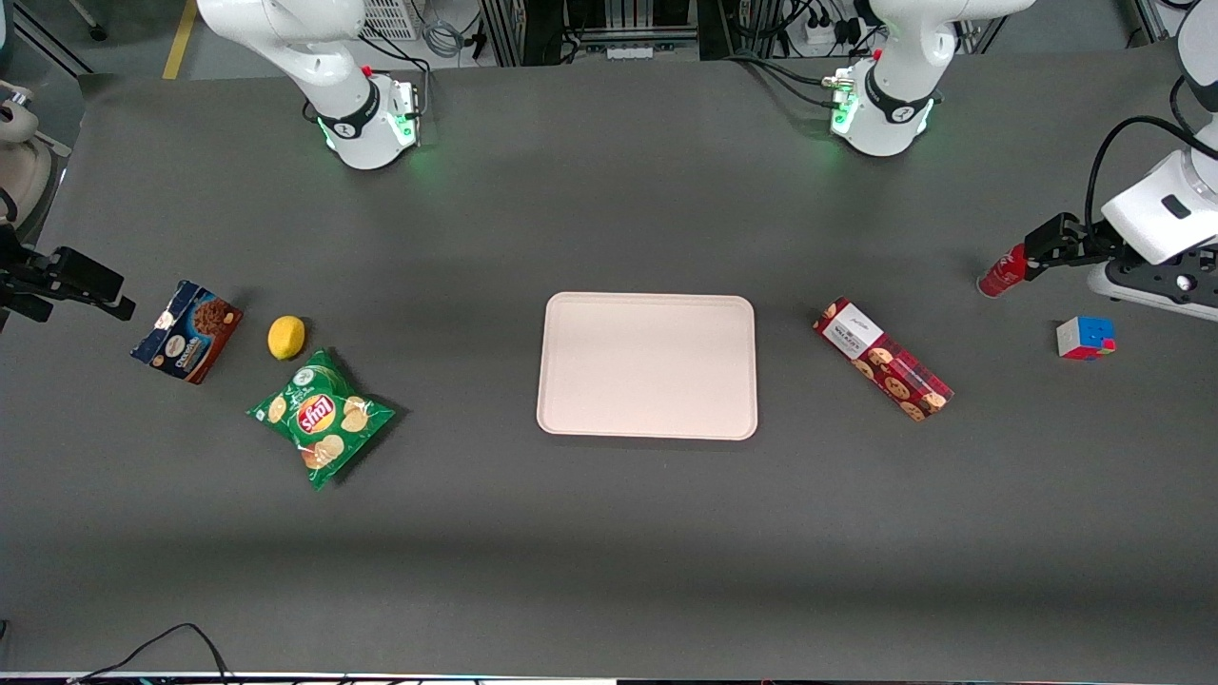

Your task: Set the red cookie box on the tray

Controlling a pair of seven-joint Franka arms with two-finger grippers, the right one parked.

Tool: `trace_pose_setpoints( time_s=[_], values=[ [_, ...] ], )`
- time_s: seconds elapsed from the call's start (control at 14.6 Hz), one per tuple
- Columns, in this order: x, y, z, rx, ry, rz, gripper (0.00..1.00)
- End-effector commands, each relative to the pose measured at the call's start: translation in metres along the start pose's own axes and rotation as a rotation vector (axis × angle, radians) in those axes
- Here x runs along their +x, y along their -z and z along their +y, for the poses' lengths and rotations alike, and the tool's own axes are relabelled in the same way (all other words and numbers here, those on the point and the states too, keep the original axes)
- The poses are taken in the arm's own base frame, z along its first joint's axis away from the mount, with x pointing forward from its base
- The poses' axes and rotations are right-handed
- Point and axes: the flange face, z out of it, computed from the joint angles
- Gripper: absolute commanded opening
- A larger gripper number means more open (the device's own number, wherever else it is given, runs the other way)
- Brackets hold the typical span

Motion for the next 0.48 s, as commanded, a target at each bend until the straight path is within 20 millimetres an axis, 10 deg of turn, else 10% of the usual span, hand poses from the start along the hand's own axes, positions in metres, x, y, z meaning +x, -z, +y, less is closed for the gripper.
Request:
trace_pose_setpoints(
  time_s=[0.0, 0.41],
  values=[
    [0.0025, 0.0062, 0.0007, 0.002, -0.003, -0.006, 1.00],
    [0.0035, 0.0062, 0.0041, 0.001, 0.050, -0.005, 1.00]
  ],
)
